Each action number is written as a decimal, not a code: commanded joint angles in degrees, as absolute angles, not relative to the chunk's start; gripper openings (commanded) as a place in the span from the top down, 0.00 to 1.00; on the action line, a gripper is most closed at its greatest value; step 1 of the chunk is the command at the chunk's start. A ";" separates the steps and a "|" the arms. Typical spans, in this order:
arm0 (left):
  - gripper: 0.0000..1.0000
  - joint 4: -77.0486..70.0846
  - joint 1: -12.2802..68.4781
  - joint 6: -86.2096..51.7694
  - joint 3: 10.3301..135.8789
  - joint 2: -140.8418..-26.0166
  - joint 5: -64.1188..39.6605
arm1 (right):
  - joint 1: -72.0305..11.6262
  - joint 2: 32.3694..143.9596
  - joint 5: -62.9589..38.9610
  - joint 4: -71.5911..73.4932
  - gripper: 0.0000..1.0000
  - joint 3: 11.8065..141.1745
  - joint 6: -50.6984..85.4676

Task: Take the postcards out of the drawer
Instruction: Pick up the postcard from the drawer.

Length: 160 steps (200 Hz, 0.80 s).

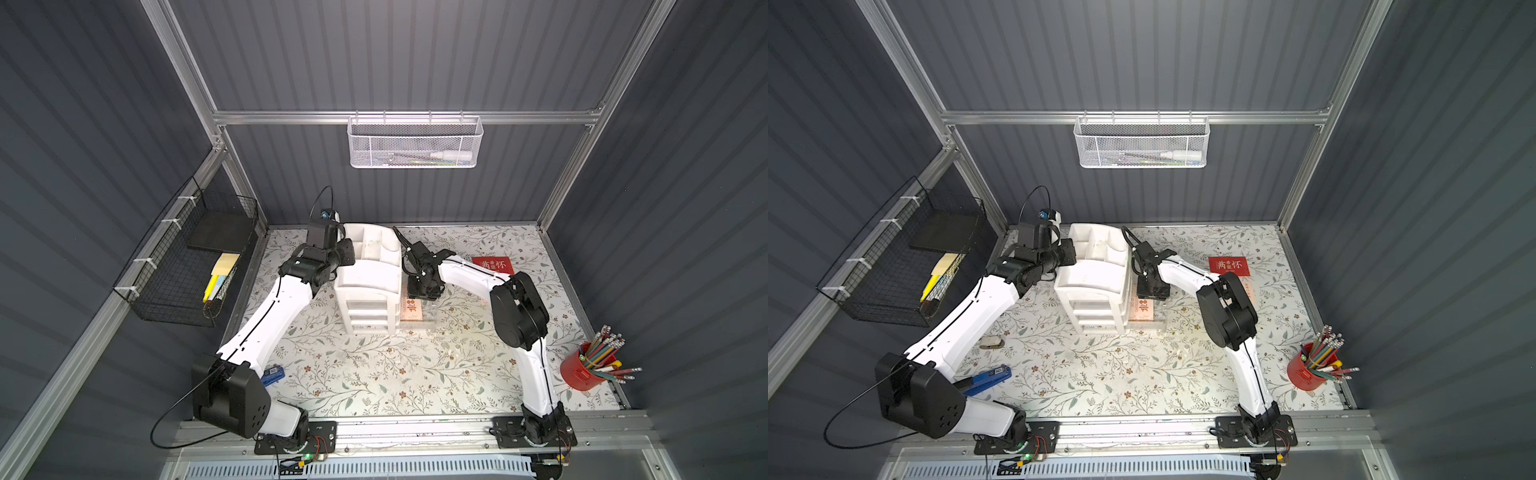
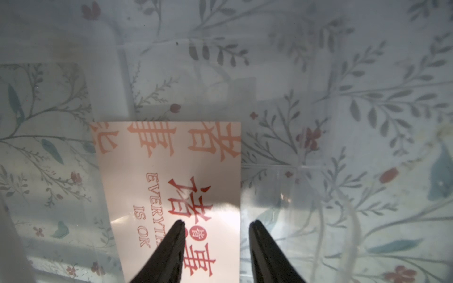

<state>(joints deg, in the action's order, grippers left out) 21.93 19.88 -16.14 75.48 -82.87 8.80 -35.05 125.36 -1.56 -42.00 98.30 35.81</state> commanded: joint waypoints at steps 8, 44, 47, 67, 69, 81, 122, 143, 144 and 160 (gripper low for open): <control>1.00 30.60 19.51 -11.94 71.28 -85.95 10.10 | -35.23 127.71 -2.72 -43.96 0.53 99.82 35.59; 1.00 30.63 19.51 -11.89 71.29 -85.97 9.93 | -35.23 128.15 -3.57 -43.99 0.54 100.20 35.22; 1.00 30.67 19.51 -11.96 71.28 -85.96 9.93 | -35.24 128.21 -3.72 -43.96 0.54 100.20 35.18; 1.00 30.59 19.51 -11.97 71.28 -86.11 9.76 | -35.09 128.32 -5.49 -43.36 0.54 99.98 35.12; 1.00 30.54 19.51 -11.96 71.32 -86.15 9.76 | -35.07 128.28 -5.77 -43.25 0.54 99.90 35.15; 1.00 30.57 19.51 -12.03 71.28 -86.14 9.70 | -34.98 127.89 -7.60 -41.74 0.54 99.21 35.27; 1.00 30.58 19.51 -11.87 71.28 -86.14 9.75 | -34.65 125.87 -11.09 -38.21 0.55 97.31 35.95; 1.00 30.47 19.51 -11.87 71.28 -86.26 9.74 | -34.47 124.83 -12.52 -36.54 0.55 96.20 36.47; 1.00 30.49 19.51 -11.87 71.28 -86.29 9.75 | -34.46 124.82 -12.59 -36.46 0.55 96.18 36.47; 1.00 30.48 19.51 -11.90 71.36 -86.33 9.64 | -34.36 124.02 -13.53 -35.50 0.56 95.55 36.73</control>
